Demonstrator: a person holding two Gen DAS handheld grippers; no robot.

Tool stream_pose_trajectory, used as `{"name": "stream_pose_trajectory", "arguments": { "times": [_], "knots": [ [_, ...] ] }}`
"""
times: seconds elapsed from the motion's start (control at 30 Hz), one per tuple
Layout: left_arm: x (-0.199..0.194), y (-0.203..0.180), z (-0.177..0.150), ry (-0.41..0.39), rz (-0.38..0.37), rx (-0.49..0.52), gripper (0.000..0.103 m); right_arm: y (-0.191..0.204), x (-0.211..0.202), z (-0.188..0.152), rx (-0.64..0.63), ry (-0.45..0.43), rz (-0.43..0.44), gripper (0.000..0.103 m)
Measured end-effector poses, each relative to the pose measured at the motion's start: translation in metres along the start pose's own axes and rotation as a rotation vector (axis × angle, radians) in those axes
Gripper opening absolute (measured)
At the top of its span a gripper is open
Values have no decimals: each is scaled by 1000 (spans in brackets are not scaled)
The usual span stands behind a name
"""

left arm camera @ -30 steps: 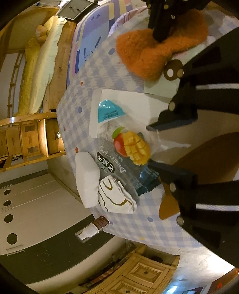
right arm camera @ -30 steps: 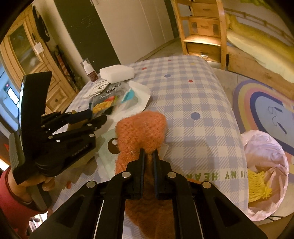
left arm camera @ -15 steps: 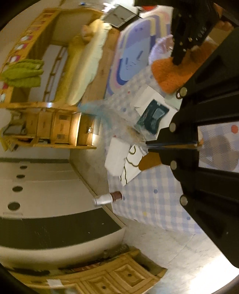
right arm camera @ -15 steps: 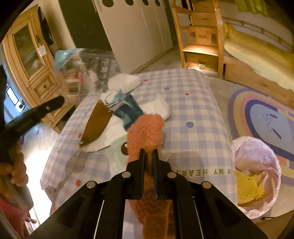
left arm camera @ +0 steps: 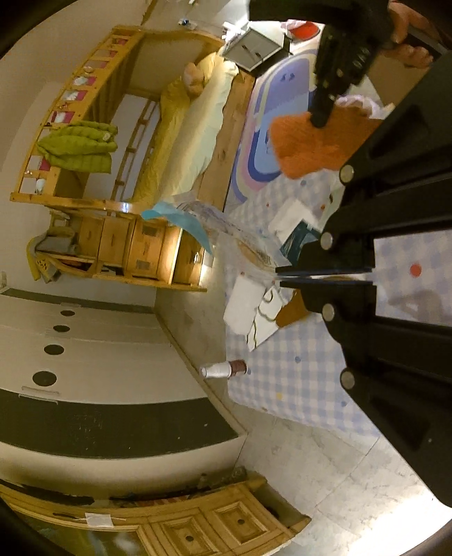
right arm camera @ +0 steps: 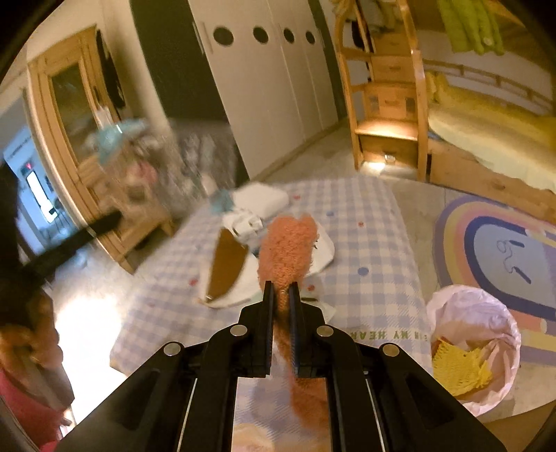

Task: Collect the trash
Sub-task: 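Carry the mango bag and orange glove over the pink bin and open both tools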

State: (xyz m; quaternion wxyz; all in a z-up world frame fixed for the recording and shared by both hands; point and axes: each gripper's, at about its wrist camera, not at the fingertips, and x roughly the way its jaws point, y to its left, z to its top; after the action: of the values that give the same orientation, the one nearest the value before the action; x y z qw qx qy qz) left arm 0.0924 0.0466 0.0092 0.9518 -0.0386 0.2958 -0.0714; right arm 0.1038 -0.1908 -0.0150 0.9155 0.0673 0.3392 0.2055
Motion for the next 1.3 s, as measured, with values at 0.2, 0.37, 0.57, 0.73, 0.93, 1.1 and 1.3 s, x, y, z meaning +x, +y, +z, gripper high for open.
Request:
{"name": "stream_pose_trajectory", "arguments": {
  "times": [0.2,0.37,0.57,0.73,0.93,1.1,1.3],
  "knots": [
    [-3,-28,-9,15,-79,25,0,-19,-56,3,40,-109,-56,8],
    [12,-63,-21,68,-161,59,0,-53,-77,-6,96,-137,-168,8],
    [49,-118,-34,163,-253,141,0,-98,-83,-22,175,-128,-306,8],
    [83,-167,-40,223,-310,210,0,-142,-76,-34,240,-108,-406,8],
    [120,-210,-46,284,-324,256,0,-191,-58,-43,325,-93,-443,8],
    [153,-235,-49,323,-314,274,0,-219,-51,-43,372,-111,-453,8],
    [184,-263,-55,364,-317,318,0,-250,-42,-43,419,-125,-461,8]
  ]
}}
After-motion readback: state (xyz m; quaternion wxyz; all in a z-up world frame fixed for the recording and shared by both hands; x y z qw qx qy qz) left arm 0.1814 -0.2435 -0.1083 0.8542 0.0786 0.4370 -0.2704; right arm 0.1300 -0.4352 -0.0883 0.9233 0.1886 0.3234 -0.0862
